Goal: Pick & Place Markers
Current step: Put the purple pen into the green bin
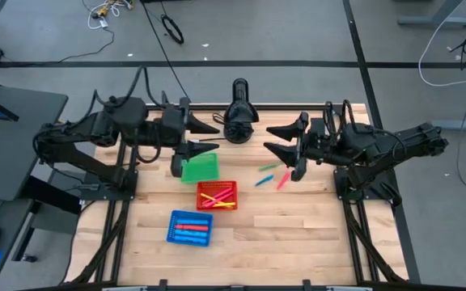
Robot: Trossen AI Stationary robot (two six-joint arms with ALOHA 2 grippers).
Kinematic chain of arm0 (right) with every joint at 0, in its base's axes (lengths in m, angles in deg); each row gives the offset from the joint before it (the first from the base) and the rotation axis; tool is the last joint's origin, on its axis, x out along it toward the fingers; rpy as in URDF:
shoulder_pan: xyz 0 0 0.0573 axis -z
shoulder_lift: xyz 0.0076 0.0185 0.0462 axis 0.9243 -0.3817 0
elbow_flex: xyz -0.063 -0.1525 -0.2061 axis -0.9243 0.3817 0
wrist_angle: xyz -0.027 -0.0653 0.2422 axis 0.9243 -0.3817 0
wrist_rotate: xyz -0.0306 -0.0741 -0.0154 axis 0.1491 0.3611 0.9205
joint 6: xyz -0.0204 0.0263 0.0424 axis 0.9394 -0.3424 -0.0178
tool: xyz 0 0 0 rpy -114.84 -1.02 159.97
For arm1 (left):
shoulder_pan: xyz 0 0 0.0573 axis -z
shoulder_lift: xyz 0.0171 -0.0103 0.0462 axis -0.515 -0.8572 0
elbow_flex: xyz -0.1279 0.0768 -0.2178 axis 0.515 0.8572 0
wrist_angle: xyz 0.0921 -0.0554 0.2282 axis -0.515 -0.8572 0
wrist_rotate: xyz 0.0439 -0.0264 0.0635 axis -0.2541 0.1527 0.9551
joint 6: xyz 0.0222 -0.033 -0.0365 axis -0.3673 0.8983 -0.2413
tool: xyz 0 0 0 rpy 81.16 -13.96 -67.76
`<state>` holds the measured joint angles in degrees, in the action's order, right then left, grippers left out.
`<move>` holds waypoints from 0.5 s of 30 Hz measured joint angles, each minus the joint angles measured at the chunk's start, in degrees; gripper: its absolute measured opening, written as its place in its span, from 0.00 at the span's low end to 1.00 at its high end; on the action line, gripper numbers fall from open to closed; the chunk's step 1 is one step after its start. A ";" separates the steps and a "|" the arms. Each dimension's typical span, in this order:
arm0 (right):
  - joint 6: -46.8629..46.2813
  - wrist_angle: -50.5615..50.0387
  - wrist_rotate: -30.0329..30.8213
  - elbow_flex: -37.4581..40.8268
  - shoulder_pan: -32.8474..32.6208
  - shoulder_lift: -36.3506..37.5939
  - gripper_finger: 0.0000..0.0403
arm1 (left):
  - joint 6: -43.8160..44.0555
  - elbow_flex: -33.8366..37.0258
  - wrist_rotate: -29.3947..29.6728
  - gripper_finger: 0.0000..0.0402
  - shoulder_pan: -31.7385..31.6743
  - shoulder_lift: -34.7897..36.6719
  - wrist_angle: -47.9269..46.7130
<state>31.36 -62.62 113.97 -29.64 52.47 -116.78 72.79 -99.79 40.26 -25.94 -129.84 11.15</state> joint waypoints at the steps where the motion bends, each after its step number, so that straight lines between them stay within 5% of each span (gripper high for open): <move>1: -1.80 -0.90 2.26 0.00 0.00 0.00 0.57 | -0.46 0.01 0.00 0.44 -0.02 0.06 -0.22; 7: -7.85 -14.10 16.34 -3.58 0.49 -0.06 0.57 | 0.19 0.02 1.13 0.44 -0.17 0.33 -1.58; 15: -17.68 -35.42 19.98 -12.48 6.96 -1.45 0.57 | 0.28 0.02 1.23 0.44 -0.17 0.31 -1.76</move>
<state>13.68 -98.05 133.95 -42.13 59.43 -118.23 73.07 -99.77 41.48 -26.11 -129.54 9.39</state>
